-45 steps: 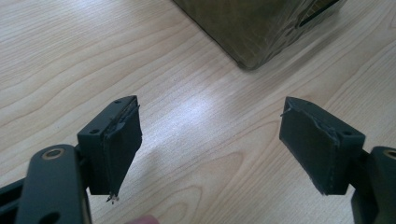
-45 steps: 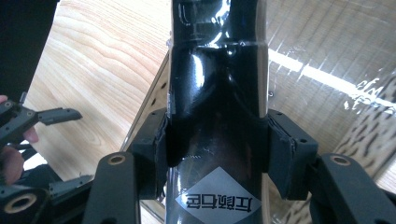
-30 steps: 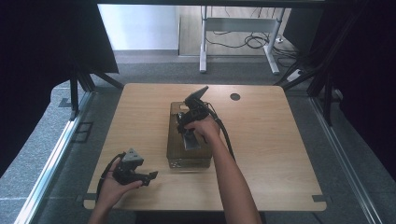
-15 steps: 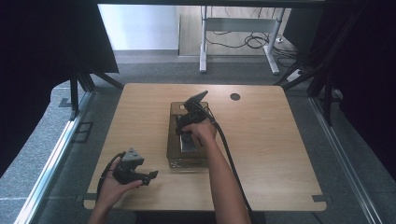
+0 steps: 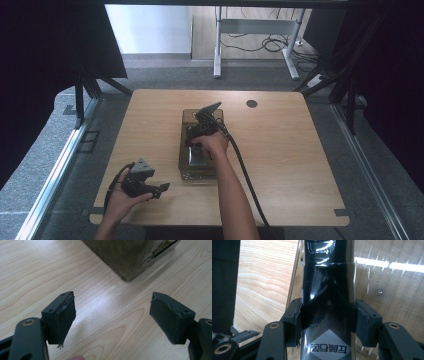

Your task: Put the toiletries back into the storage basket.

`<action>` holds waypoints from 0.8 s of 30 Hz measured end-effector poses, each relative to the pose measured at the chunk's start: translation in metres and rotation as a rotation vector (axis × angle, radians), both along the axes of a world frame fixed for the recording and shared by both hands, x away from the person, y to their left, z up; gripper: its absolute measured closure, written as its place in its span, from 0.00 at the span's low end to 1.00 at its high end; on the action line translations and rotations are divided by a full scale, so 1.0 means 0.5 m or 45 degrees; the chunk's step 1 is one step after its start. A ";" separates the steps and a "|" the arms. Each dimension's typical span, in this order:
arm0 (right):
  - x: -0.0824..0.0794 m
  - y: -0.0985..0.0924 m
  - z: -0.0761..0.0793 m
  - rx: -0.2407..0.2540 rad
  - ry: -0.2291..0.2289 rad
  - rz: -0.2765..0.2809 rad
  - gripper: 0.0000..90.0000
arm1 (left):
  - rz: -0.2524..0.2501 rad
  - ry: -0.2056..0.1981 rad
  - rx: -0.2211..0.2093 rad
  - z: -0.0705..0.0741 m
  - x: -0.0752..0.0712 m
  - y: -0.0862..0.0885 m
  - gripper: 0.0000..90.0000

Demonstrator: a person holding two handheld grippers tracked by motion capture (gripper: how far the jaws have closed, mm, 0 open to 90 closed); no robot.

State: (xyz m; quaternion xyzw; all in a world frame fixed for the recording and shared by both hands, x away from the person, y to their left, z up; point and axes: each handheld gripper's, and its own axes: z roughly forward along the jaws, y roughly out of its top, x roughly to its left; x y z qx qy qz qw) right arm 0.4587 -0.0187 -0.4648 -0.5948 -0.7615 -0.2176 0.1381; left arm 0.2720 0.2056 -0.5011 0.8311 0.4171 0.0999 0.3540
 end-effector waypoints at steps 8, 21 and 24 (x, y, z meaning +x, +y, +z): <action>-0.002 0.000 -0.021 -0.009 0.015 -0.044 0.51 | -0.002 -0.003 0.003 0.000 0.001 -0.001 0.24; -0.006 0.016 -0.048 0.007 0.056 -0.114 0.51 | -0.009 -0.006 0.004 0.001 0.001 -0.001 0.24; -0.008 0.023 -0.054 -0.029 0.062 -0.126 0.51 | -0.010 -0.007 0.004 0.001 0.001 -0.001 0.24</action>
